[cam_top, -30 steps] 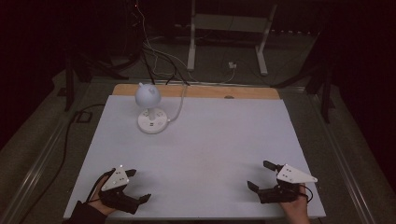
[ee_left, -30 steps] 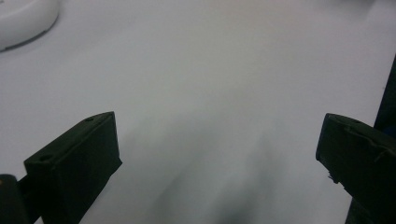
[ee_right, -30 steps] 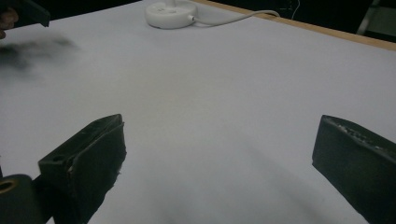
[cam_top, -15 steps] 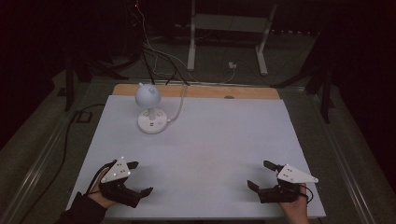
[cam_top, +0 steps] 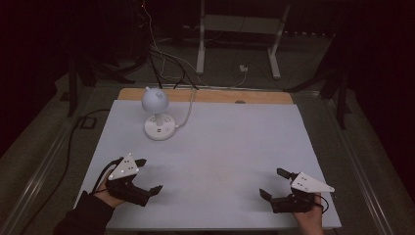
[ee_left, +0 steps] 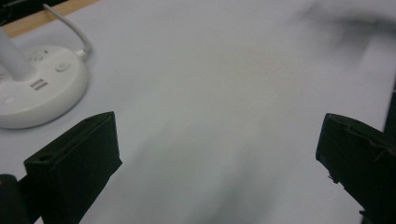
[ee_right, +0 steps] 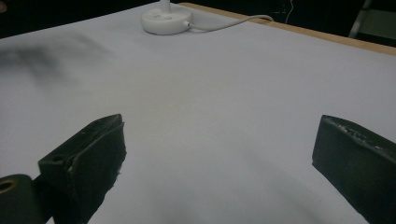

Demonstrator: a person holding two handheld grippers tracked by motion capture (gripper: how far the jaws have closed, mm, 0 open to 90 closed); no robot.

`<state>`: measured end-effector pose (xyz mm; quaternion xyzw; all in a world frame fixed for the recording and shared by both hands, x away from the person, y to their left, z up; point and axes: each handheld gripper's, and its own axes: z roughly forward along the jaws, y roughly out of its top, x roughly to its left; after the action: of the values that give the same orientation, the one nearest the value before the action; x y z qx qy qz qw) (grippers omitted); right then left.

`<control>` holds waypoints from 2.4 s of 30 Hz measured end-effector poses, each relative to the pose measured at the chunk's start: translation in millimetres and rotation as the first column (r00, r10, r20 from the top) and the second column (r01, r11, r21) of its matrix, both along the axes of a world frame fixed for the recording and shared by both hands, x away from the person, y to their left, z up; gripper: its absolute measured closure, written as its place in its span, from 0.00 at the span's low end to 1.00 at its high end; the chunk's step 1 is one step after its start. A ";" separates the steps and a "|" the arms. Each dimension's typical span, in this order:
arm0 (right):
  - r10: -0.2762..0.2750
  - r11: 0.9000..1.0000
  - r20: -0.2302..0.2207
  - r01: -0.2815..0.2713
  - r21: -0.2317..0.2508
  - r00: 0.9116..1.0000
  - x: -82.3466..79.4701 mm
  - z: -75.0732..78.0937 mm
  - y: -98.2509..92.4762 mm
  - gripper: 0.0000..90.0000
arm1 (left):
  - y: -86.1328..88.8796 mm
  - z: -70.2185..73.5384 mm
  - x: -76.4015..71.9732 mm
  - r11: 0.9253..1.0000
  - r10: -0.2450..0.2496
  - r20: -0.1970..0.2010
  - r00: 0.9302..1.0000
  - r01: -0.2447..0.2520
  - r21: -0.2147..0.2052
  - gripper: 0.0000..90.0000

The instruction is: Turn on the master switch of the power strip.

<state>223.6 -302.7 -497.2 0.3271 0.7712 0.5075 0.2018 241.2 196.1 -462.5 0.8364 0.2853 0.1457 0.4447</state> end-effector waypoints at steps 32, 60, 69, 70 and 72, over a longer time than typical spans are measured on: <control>0.008 1.000 0.004 -0.008 0.003 1.000 -1.2 0.9 1.9 0.03 | -22.1 6.0 60.2 0.977 0.210 -0.013 0.978 -0.210 -0.023 0.00; 0.018 1.000 -0.003 -0.018 0.023 1.000 -1.0 0.9 1.4 0.03 | -50.1 -2.8 106.9 0.909 0.417 -0.037 0.908 -0.416 0.034 0.05; 0.023 0.999 -0.005 -0.023 0.032 1.000 -0.8 1.1 1.0 0.03 | -53.9 -7.0 119.0 0.895 0.445 -0.043 0.895 -0.443 0.044 0.18; 0.023 0.999 -0.005 -0.023 0.032 1.000 -0.7 1.0 0.8 0.03 | -54.5 -7.4 120.1 0.892 0.451 -0.037 0.892 -0.450 0.045 0.19; 0.023 0.999 -0.005 -0.022 0.032 1.000 -0.9 1.3 0.7 0.03 | -55.3 -8.0 123.0 0.892 0.452 -0.036 0.891 -0.450 0.045 0.26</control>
<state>222.7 -302.0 -495.9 0.3229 0.7671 0.5212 0.1888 364.3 140.8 -470.5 0.7584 0.4788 0.2310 0.3771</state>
